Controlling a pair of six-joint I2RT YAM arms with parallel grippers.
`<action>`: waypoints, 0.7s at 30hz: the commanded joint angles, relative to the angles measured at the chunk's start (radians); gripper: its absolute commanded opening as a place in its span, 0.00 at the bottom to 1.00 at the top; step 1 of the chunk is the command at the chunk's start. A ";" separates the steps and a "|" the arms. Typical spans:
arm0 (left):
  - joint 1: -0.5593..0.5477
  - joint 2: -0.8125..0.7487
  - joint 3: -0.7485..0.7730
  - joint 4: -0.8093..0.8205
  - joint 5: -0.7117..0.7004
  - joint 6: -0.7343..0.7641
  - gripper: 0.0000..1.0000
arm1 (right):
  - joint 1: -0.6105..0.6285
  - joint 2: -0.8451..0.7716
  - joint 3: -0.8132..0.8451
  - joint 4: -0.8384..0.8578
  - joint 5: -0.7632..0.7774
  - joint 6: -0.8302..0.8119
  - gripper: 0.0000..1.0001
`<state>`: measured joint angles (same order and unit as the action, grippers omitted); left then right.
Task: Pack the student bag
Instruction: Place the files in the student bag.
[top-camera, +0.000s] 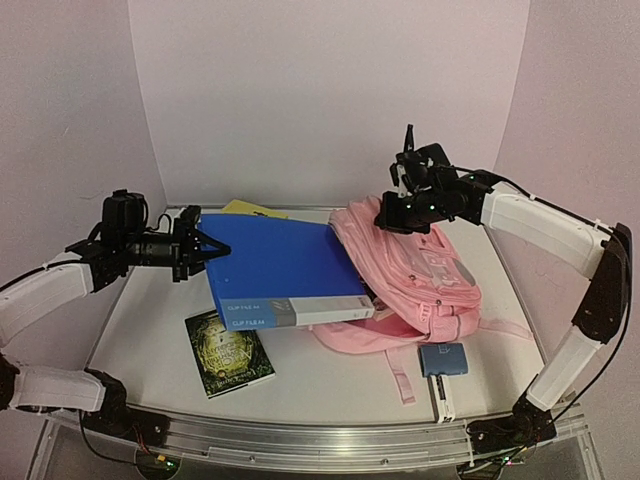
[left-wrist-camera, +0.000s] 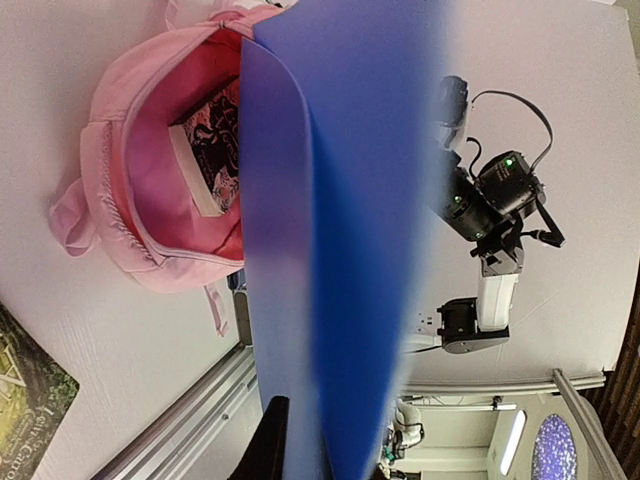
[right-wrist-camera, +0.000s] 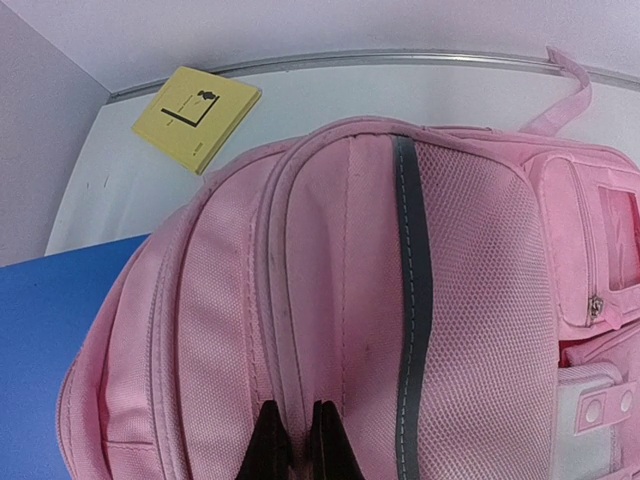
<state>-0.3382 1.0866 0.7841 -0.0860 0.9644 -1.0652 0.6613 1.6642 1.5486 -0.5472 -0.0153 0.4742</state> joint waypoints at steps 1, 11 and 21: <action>-0.071 0.061 0.022 0.218 -0.006 -0.056 0.00 | 0.005 -0.076 0.033 0.177 -0.025 0.020 0.00; -0.110 0.198 0.021 0.390 -0.051 -0.110 0.00 | 0.005 -0.079 0.025 0.192 -0.035 0.025 0.00; -0.183 0.425 0.090 0.581 -0.129 -0.132 0.00 | 0.005 -0.082 -0.020 0.239 -0.083 0.054 0.00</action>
<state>-0.4932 1.4489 0.7891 0.3311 0.8585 -1.1806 0.6617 1.6638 1.5170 -0.4866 -0.0626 0.5057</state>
